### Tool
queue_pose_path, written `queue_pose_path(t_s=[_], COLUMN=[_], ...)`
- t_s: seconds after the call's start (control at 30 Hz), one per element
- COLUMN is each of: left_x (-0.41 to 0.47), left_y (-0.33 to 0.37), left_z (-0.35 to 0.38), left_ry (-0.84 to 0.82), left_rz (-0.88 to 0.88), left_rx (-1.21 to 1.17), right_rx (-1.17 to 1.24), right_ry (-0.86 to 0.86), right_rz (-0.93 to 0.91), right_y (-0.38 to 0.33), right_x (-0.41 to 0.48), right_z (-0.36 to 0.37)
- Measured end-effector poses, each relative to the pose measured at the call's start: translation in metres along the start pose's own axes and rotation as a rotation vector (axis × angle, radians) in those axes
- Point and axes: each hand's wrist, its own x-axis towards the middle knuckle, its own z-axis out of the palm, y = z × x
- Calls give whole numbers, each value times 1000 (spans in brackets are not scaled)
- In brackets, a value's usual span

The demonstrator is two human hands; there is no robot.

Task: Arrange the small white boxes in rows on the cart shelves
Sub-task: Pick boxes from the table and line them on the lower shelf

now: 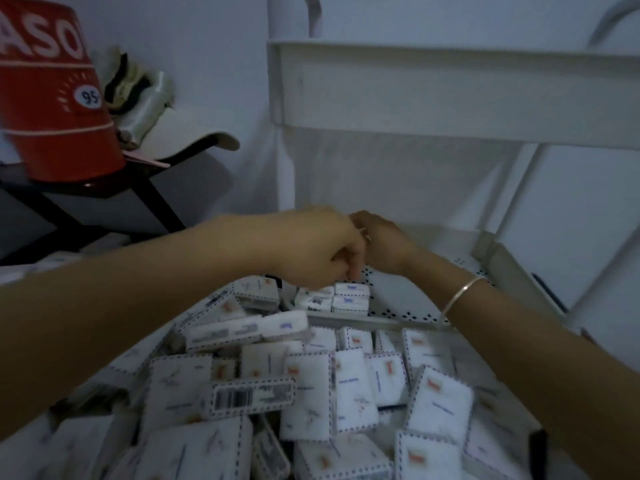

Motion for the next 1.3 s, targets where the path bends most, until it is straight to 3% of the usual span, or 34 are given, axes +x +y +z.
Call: queue_pose_path(t_s=[0.2, 0.53, 0.73, 0.87, 1.1, 1.3], left_x=[-14, -22, -35, -52, -60, -58], left_y=[27, 35, 26, 7, -4, 2], left_z=[32, 60, 43, 32, 50, 56], left_ry=[-19, -228, -75, 38, -23, -16], left_rz=[127, -38, -24, -33, -34, -3], left_rx=[-45, 114, -141, -140, -42, -24], right_rx=[46, -115, -155, -87, -60, 52], right_ry=[67, -185, -113, 15, -230, -240], right_rz=[-21, 127, 129, 10, -58, 5], right_y=[-3, -1, -7, -29, -62, -63], right_x=[-88, -172, -174, -171, -167, -168], right_z=[-33, -48, -40, -33, -19, -17])
